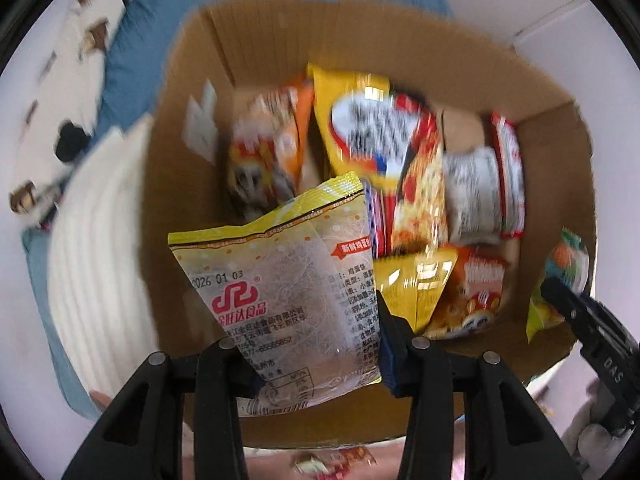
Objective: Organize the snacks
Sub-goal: 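Lower both bags into the box and open both tools, then lift both tools out of the box and move back toward the snacks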
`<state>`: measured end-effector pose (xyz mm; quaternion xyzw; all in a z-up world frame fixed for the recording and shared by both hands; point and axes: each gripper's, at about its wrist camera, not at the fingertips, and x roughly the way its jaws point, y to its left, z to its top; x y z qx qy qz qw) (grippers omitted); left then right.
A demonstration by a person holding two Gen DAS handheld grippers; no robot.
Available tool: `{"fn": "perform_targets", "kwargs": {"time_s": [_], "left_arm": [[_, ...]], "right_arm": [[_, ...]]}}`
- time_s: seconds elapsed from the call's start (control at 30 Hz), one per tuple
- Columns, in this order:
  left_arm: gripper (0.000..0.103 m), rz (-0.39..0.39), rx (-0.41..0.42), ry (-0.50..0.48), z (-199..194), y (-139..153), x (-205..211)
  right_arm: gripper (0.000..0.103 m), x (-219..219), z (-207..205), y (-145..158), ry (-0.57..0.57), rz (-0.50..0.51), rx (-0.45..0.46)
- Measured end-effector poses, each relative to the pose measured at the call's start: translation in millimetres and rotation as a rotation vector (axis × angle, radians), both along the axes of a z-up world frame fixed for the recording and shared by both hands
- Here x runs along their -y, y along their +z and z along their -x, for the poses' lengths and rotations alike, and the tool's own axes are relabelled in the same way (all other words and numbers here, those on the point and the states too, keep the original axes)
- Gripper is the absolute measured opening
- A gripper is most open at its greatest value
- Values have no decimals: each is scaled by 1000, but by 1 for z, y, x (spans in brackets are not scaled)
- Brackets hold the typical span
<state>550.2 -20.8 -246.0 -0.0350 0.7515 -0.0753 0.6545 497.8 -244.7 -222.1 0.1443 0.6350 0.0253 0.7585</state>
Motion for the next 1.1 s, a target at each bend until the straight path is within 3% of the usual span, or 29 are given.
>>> {"fn": "perform_targets", "kwargs": {"time_s": [0.03, 0.07, 0.1, 0.17, 0.2, 0.37, 0.63, 0.73, 1.1], "left_arm": [[44, 1, -6, -8, 1, -3, 1], [54, -3, 3, -24, 2, -4, 3], [67, -20, 8, -37, 3, -5, 5], [86, -15, 14, -26, 4, -4, 3], [88, -4, 17, -19, 5, -3, 3], [88, 10, 44, 31, 6, 10, -3], [88, 35, 91, 26, 15, 35, -2], [88, 7, 134, 6, 22, 44, 3], [88, 16, 321, 32, 62, 100, 1]], "right_arm": [[60, -1, -4, -4, 4, 13, -29], [82, -1, -5, -6, 7, 18, -45], [93, -2, -7, -8, 16, 24, -58], [93, -6, -7, -7, 41, 24, -66], [93, -7, -8, -6, 49, 35, -69], [94, -16, -6, -1, 77, 56, -68], [96, -20, 2, 8, 84, 69, -48], [96, -22, 7, 13, 85, 50, -31], [96, -20, 42, 52, 62, 92, 107]]}}
